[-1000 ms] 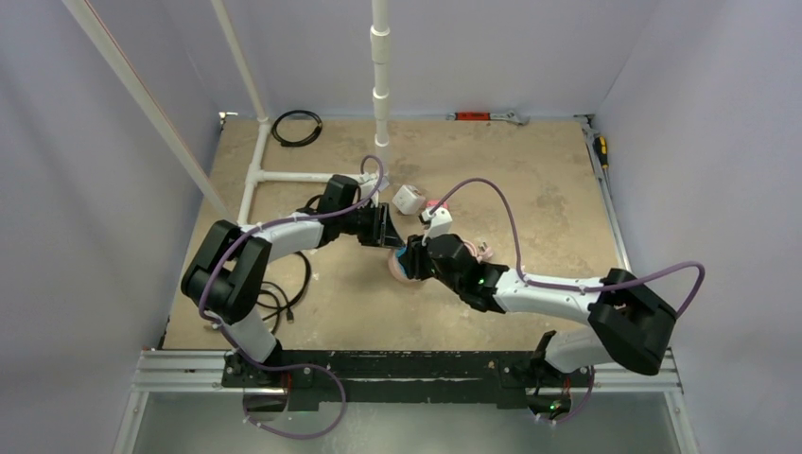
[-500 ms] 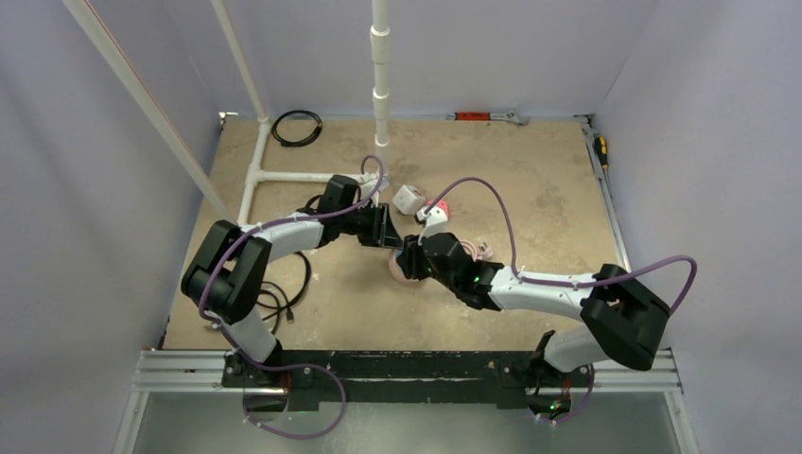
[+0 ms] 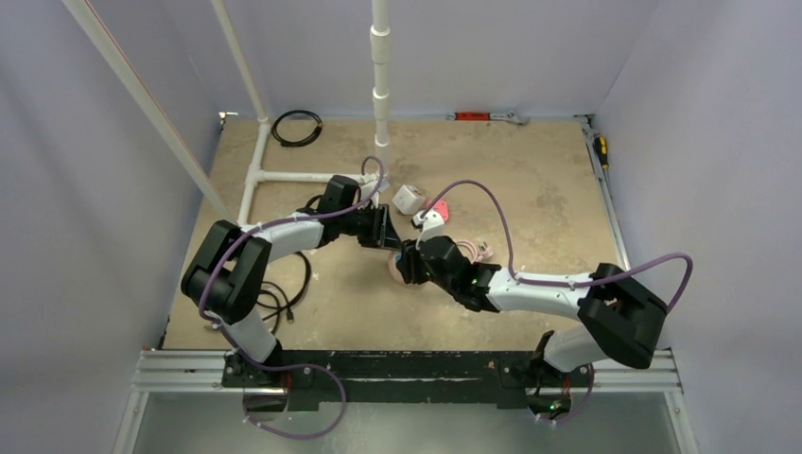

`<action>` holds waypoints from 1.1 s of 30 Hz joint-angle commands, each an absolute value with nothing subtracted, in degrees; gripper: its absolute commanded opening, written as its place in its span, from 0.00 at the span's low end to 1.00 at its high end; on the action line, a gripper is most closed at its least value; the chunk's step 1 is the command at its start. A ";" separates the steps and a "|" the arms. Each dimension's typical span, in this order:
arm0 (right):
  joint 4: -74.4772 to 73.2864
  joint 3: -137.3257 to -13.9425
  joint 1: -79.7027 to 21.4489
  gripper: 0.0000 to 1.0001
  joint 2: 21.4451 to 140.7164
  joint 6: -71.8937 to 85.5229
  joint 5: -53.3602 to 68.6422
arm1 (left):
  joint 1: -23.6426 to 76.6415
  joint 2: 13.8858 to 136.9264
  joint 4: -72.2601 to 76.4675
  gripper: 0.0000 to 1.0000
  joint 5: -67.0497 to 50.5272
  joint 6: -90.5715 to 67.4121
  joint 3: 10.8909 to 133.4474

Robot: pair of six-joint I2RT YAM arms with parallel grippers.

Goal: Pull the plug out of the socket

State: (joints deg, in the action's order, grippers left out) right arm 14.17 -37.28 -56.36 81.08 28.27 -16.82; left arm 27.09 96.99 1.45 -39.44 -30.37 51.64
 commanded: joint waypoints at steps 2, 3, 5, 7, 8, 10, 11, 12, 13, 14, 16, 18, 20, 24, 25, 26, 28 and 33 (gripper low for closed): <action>12.98 -37.17 -56.95 0.40 80.98 27.77 -19.34 | 27.33 96.06 2.64 0.00 -41.75 -29.90 52.12; 13.00 -37.10 -56.95 0.36 80.89 27.84 -19.45 | 27.29 96.06 2.64 0.00 -41.75 -29.96 52.12; 13.13 -37.01 -56.95 0.25 80.79 27.78 -19.55 | 27.33 96.11 2.63 0.00 -41.81 -29.97 52.12; 13.55 -36.92 -57.02 0.12 80.72 27.31 -19.16 | 27.34 96.22 2.71 0.00 -42.38 -29.96 52.20; 13.80 -36.93 -57.04 0.05 80.69 26.76 -18.96 | 27.29 96.39 2.79 0.00 -42.96 -29.97 52.27; 14.33 -36.81 -57.19 0.00 80.12 25.55 -18.81 | 27.33 96.94 2.89 0.00 -44.06 -29.93 52.47; 14.78 -36.62 -57.33 0.00 79.48 25.05 -18.72 | 27.33 97.21 2.90 0.06 -44.41 -30.03 52.51; 15.31 -36.29 -57.45 0.00 78.91 24.46 -18.68 | 27.36 97.43 2.90 0.11 -44.63 -30.08 52.48; 15.82 -36.02 -57.54 0.00 78.32 23.94 -18.64 | 27.34 97.60 2.90 0.17 -44.80 -30.16 52.52; 16.27 -35.63 -57.69 0.00 77.78 23.41 -18.52 | 27.40 97.83 2.90 0.23 -45.07 -30.30 52.52; 16.69 -35.35 -57.95 0.00 77.01 22.28 -18.72 | 27.39 98.20 2.86 0.36 -45.62 -30.44 52.47; 16.70 -35.25 -58.28 0.00 76.62 21.47 -19.32 | 27.42 98.47 2.46 0.46 -45.72 -30.34 52.55; 16.62 -35.32 -58.72 0.00 76.41 20.90 -19.82 | 27.55 98.80 1.66 0.51 -45.56 -29.97 52.76; 16.94 -35.40 -59.60 0.00 76.33 20.05 -20.56 | 28.37 99.59 0.09 0.59 -45.42 -28.87 53.53; 16.96 -35.56 -59.85 0.00 76.38 19.80 -20.71 | 28.53 99.89 -0.88 0.60 -45.40 -28.58 53.67; 16.96 -35.62 -60.10 0.00 76.38 19.47 -20.77 | 28.70 100.23 -2.03 0.61 -45.41 -28.30 53.92; 17.05 -35.69 -60.73 0.00 76.31 18.81 -21.02 | 28.97 100.90 -2.13 0.62 -46.32 -28.31 54.13; 16.90 -35.85 -61.61 0.00 76.17 17.90 -22.58 | 29.33 101.26 -1.75 0.61 -47.54 -28.54 54.13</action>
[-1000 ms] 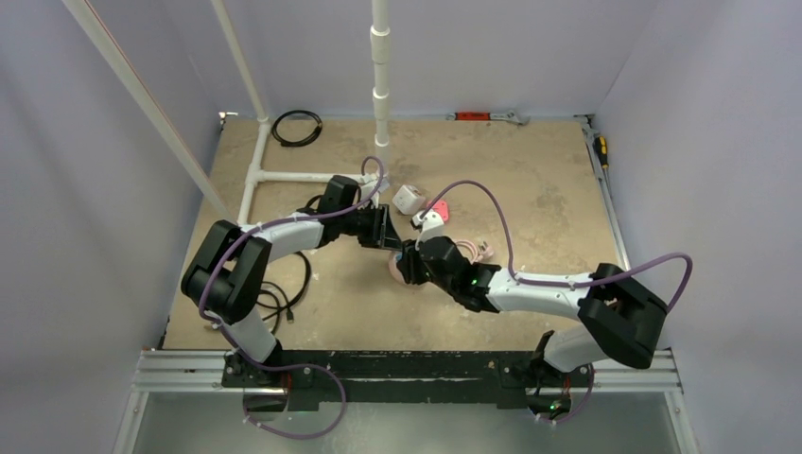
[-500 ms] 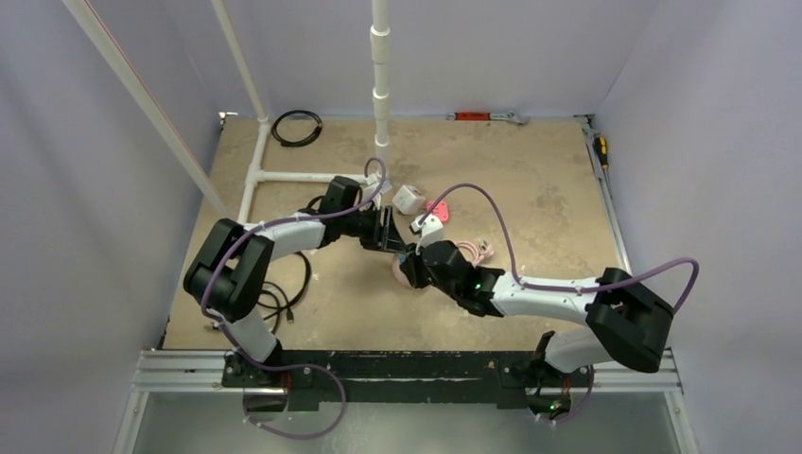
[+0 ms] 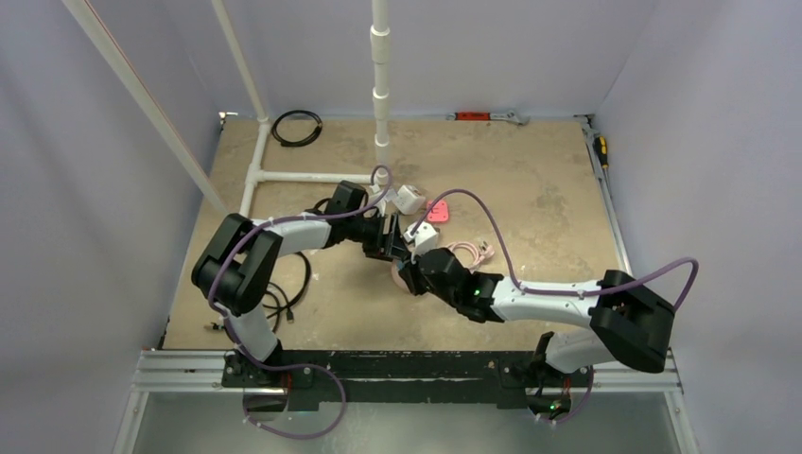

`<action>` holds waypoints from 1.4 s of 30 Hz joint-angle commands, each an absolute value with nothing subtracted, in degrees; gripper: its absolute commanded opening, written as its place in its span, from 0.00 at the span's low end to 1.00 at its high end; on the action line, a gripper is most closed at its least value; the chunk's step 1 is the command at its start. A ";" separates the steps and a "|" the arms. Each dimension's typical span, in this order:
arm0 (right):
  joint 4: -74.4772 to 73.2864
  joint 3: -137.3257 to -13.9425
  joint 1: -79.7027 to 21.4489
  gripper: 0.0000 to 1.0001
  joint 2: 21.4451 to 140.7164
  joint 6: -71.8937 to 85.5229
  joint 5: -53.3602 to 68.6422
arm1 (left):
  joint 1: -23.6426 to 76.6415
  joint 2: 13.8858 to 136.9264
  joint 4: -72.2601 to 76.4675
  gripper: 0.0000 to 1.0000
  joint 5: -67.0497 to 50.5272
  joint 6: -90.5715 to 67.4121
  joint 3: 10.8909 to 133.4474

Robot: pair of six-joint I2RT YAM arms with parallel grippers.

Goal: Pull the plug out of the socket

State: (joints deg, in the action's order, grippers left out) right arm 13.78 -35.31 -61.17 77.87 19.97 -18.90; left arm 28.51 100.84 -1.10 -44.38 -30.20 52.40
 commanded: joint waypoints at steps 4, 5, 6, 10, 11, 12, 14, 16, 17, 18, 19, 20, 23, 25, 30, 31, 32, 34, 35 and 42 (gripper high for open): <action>16.49 -36.35 -61.96 0.00 76.43 17.42 -23.54 | 30.04 101.94 -1.76 0.53 -48.84 -28.52 54.34; 16.30 -36.49 -62.03 0.00 76.53 17.33 -23.72 | 30.12 102.03 -1.76 0.49 -48.93 -28.46 54.35; 16.14 -36.55 -62.05 0.00 76.67 17.26 -23.93 | 30.14 102.08 -1.76 0.45 -49.06 -28.47 54.33; 16.01 -36.56 -62.10 0.00 76.83 17.34 -24.29 | 30.32 102.06 -0.89 0.29 -50.48 -29.15 54.21; 15.81 -36.60 -62.09 0.00 76.83 17.66 -24.44 | 30.27 102.04 -0.90 0.24 -50.53 -29.25 54.15; 15.60 -36.57 -62.07 0.00 76.77 18.13 -24.66 | 30.30 101.92 -0.88 0.19 -50.34 -29.22 54.19; 15.27 -36.69 -62.05 0.00 76.94 19.45 -23.84 | 30.32 101.79 -0.90 0.08 -50.08 -29.04 54.29; 15.34 -36.57 -62.05 0.00 77.14 19.52 -23.69 | 30.27 101.65 -0.91 0.00 -49.65 -28.93 54.25; 15.26 -36.57 -62.05 0.00 77.21 19.59 -23.65 | 30.32 101.54 -0.92 0.00 -49.39 -28.79 54.24; 15.21 -36.50 -62.05 0.00 77.29 19.60 -23.64 | 30.32 101.40 -0.88 0.00 -49.15 -28.70 54.23; 15.14 -36.52 -62.05 0.00 77.34 19.60 -23.64 | 30.32 101.24 -0.91 0.00 -48.95 -28.54 54.23; 14.98 -36.49 -61.98 0.00 77.34 19.68 -23.62 | 30.32 100.98 -1.00 0.00 -48.65 -28.31 54.23; 15.01 -36.11 -61.48 0.00 77.11 20.54 -23.25 | 30.24 100.19 -1.06 0.00 -47.94 -27.68 54.24; 15.45 -35.64 -60.59 0.00 76.72 21.50 -22.01 | 30.26 99.80 -1.13 0.00 -47.66 -27.31 54.25; 16.85 -33.04 -57.03 0.00 74.51 23.81 -17.39 | 30.27 99.04 -1.16 0.00 -46.36 -26.45 53.94; 17.06 -32.47 -56.18 0.00 73.87 24.51 -16.41 | 30.27 98.91 -1.07 0.00 -45.93 -26.31 53.84; 17.25 -31.84 -55.42 0.00 73.42 25.17 -15.48 | 30.32 98.81 -1.11 0.00 -45.63 -26.16 53.80; 17.55 -30.87 -53.67 0.00 72.91 26.23 -13.90 | 30.27 98.58 -1.11 0.00 -45.25 -25.89 53.79; 17.43 -30.51 -53.05 0.00 72.75 26.68 -13.54 | 30.32 98.41 -1.14 0.00 -45.18 -25.78 53.71; 16.68 -29.54 -48.75 0.00 73.13 28.84 -10.52 | 30.32 97.48 -0.90 0.00 -44.88 -25.05 53.45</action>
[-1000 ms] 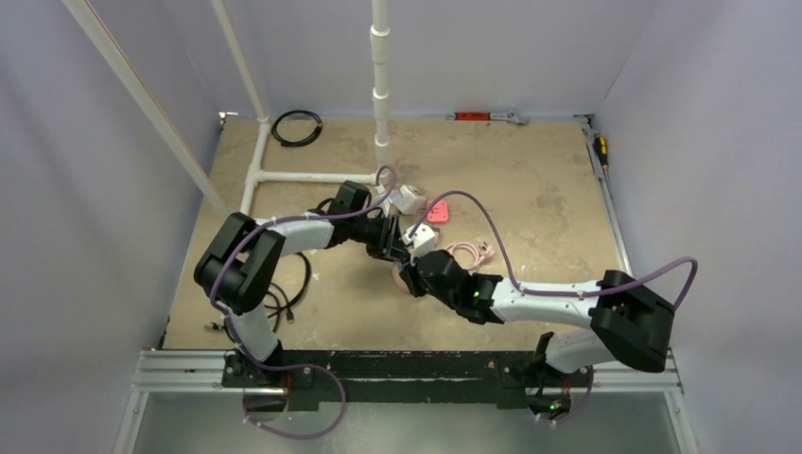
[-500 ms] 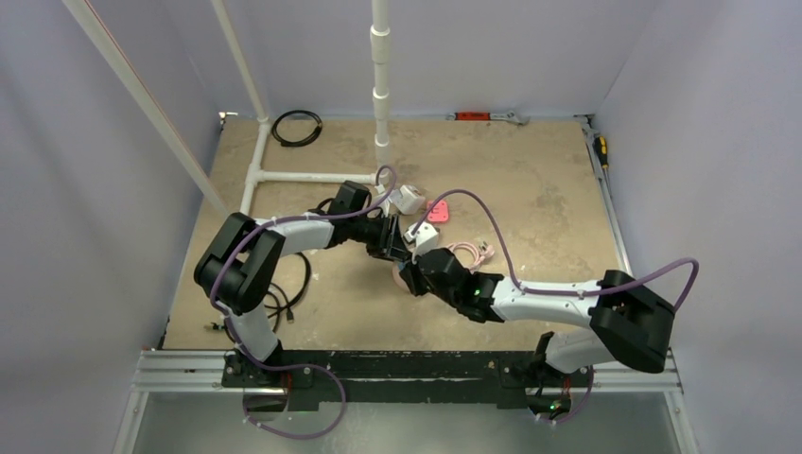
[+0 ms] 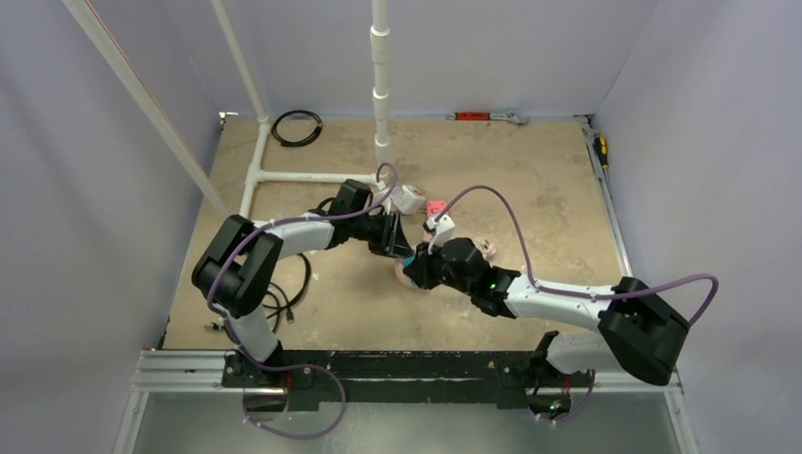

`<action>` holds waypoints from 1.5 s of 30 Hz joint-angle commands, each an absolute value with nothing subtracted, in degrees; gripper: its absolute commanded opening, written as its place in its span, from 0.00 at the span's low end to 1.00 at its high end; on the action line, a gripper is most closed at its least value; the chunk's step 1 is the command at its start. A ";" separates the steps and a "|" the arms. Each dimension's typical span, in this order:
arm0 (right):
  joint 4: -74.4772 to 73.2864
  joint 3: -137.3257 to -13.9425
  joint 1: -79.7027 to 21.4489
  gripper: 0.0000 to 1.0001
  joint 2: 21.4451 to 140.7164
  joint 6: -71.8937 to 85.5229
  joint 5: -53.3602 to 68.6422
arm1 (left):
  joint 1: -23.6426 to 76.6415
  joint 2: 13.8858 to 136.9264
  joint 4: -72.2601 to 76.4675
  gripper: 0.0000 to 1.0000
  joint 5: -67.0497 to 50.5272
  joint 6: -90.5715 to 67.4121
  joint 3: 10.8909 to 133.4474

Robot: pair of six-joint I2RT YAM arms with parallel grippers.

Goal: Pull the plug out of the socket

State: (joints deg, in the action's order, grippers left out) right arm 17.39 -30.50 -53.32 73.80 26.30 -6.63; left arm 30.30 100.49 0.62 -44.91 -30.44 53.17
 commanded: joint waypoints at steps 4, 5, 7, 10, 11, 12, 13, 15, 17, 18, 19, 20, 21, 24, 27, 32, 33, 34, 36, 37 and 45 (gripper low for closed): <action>16.71 -29.82 -47.99 0.00 73.80 28.65 -9.51 | 30.32 97.46 -0.96 0.00 -44.58 -24.96 53.48; 16.58 -29.94 -47.99 0.00 73.82 28.40 -9.35 | 30.32 97.55 -1.08 0.00 -44.50 -24.97 53.52; 16.02 -30.18 -47.99 0.00 73.75 27.77 -10.63 | 30.32 97.77 -1.20 0.00 -44.30 -25.12 53.60; 16.15 -30.54 -48.16 0.00 73.84 25.98 -11.18 | 30.30 98.12 -1.23 0.00 -44.17 -25.31 53.61; 16.29 -30.55 -48.16 0.00 73.83 25.79 -11.04 | 30.32 98.17 -1.18 0.00 -44.08 -25.38 53.62; 16.41 -30.58 -48.16 0.00 73.83 25.61 -10.80 | 30.32 98.17 -1.17 0.00 -44.07 -25.40 53.69; 16.59 -30.51 -48.16 0.00 73.71 25.54 -10.52 | 30.29 98.17 -1.22 0.00 -43.96 -25.35 53.72; 16.94 -30.28 -48.16 0.00 73.21 25.36 -10.14 | 30.31 98.16 -1.51 0.00 -43.54 -25.35 53.77; 16.92 -30.15 -48.16 0.00 72.56 25.31 -10.15 | 30.17 98.26 -2.06 0.00 -42.90 -25.20 53.95; 16.84 -30.07 -48.16 0.00 72.13 25.30 -10.30 | 30.16 98.38 -2.55 0.00 -42.44 -25.08 54.15; 16.73 -29.94 -48.16 0.00 71.58 25.31 -10.50 | 30.08 98.61 -3.08 0.00 -41.90 -24.87 54.33; 16.52 -29.82 -48.16 0.00 71.02 25.38 -10.82 | 29.95 98.83 -3.68 0.00 -41.40 -24.73 54.48; 16.18 -29.75 -48.16 0.00 70.28 25.54 -11.25 | 29.77 99.14 -4.10 0.00 -41.13 -24.70 54.63; 14.05 -29.99 -48.16 0.00 67.35 27.23 -11.42 | 29.45 99.81 -5.96 0.00 -39.63 -23.92 55.20; 11.33 -31.24 -47.98 0.00 65.01 27.37 -13.45 | 29.44 99.42 -7.25 0.00 -38.64 -23.15 55.18; 5.47 -37.16 -46.41 0.00 64.71 25.26 -16.36 | 29.62 98.00 -7.83 0.00 -39.30 -23.44 52.23; 5.09 -38.09 -45.57 0.00 65.36 24.92 -16.21 | 29.57 97.61 -8.03 0.00 -39.69 -23.49 51.22; 5.02 -39.08 -44.01 0.00 66.17 24.54 -15.46 | 29.57 97.01 -8.02 0.00 -39.94 -23.56 50.06; 5.33 -40.81 -41.52 0.00 67.90 24.07 -13.12 | 29.64 95.37 -8.10 0.00 -40.42 -23.49 47.39; 5.66 -41.64 -40.28 0.00 68.93 23.89 -11.23 | 29.65 94.41 -8.36 0.00 -40.42 -23.33 46.22; 7.66 -49.58 -35.32 0.00 79.69 22.65 -2.46 | 31.68 91.39 -8.87 0.00 -41.96 -23.19 41.05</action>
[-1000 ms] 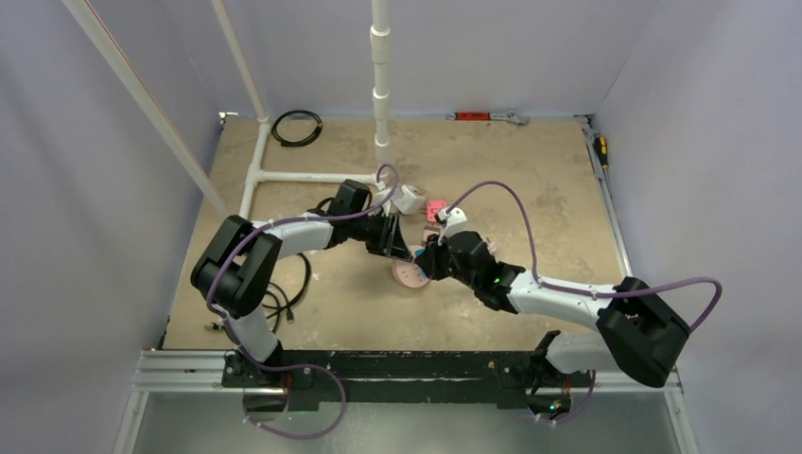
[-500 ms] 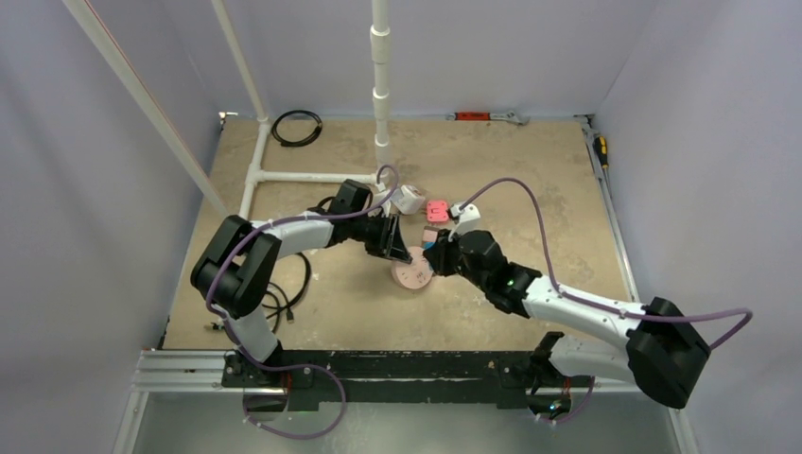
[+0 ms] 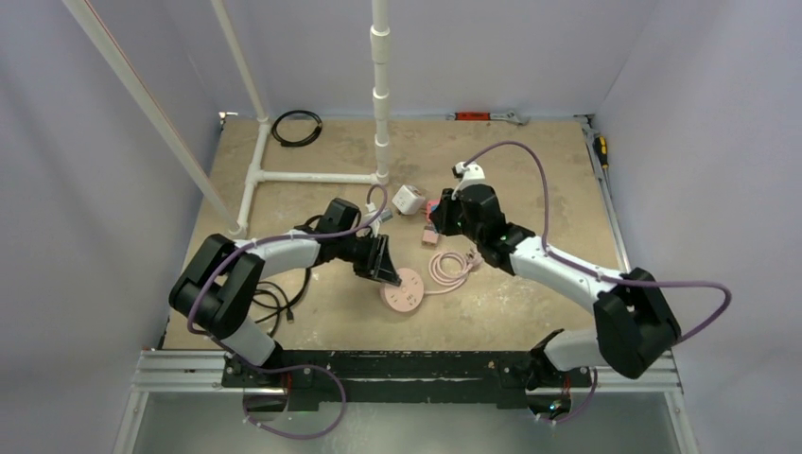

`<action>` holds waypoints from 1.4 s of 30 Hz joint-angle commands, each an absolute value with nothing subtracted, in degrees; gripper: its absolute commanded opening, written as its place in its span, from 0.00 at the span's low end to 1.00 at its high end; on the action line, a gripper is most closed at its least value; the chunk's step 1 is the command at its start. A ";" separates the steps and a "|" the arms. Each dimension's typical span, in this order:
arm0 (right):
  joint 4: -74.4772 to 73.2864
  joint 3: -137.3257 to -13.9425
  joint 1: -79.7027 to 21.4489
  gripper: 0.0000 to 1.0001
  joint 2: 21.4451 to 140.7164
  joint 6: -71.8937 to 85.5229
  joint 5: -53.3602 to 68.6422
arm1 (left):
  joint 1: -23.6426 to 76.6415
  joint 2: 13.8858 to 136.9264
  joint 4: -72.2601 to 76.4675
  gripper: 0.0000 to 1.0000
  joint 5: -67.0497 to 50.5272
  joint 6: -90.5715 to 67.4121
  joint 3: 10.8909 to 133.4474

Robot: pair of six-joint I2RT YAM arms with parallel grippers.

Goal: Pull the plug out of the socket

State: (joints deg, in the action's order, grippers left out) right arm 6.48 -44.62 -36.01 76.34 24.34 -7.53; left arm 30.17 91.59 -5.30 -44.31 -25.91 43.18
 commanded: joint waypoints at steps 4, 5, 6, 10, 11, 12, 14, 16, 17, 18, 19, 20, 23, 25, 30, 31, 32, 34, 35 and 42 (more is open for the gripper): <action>7.73 -52.75 -34.58 0.00 84.87 22.74 -0.39 | 34.61 92.97 -10.14 0.00 -42.35 -22.29 41.92; 7.47 -53.47 -34.34 0.00 86.18 22.99 -0.13 | 35.46 93.51 -10.80 0.00 -42.22 -21.64 42.33; 7.28 -54.05 -34.14 0.00 87.37 23.21 -0.11 | 36.05 93.74 -11.41 0.00 -41.89 -21.28 42.70; 6.46 -55.42 -33.29 0.00 90.70 23.97 -0.09 | 36.58 92.81 -12.41 0.00 -39.71 -20.54 43.30; 6.42 -55.52 -32.73 0.00 91.33 24.18 -0.09 | 36.64 92.69 -12.59 0.00 -39.30 -20.49 43.45; 6.50 -55.61 -32.39 0.00 91.92 24.43 -0.09 | 36.67 92.64 -12.86 0.01 -38.74 -20.49 43.54; 6.86 -55.76 -31.64 0.00 93.37 24.75 0.48 | 36.73 92.64 -13.53 0.07 -37.54 -20.33 43.74; 7.11 -56.32 -31.18 0.01 95.15 24.95 1.48 | 36.84 92.64 -14.55 0.15 -35.66 -19.94 44.06; 7.05 -56.82 -31.07 0.03 96.14 24.92 1.77 | 36.97 92.64 -15.01 0.17 -34.89 -19.73 44.23; 6.96 -57.25 -30.89 0.05 96.93 24.88 1.91 | 37.00 92.57 -15.23 0.22 -34.42 -19.66 44.41; 6.88 -57.56 -30.81 0.08 97.56 24.83 2.01 | 37.10 92.49 -15.35 0.25 -33.99 -19.61 44.46; 6.79 -57.83 -30.72 0.13 98.06 24.75 1.94 | 37.14 92.32 -15.48 0.28 -33.45 -19.53 44.54; 6.76 -57.94 -30.51 0.23 98.61 24.61 1.41 | 37.15 91.62 -15.87 0.47 -31.99 -19.35 44.93; 6.83 -57.79 -30.46 0.31 98.68 24.52 1.04 | 37.18 90.92 -15.91 0.58 -30.97 -19.25 44.99; 6.77 -57.74 -30.36 0.54 98.96 24.39 0.20 | 37.15 89.25 -16.49 0.72 -27.89 -18.86 45.33; 6.65 -57.74 -30.36 0.58 98.90 24.35 0.18 | 37.13 88.78 -16.52 0.74 -27.30 -18.89 45.43; 6.55 -57.76 -30.40 0.61 98.81 24.28 0.17 | 37.16 88.49 -16.50 0.75 -26.81 -18.74 45.44; 6.47 -57.54 -30.35 0.67 98.35 24.18 -0.83 | 37.16 87.00 -16.61 0.78 -25.03 -18.57 45.54; 6.42 -57.37 -30.37 0.69 97.96 24.11 -1.28 | 37.10 86.14 -16.79 0.80 -23.92 -18.41 45.61; 6.04 -55.35 -30.30 0.79 93.17 23.40 -4.52 | 37.02 78.20 -16.99 0.83 -13.59 -17.84 45.79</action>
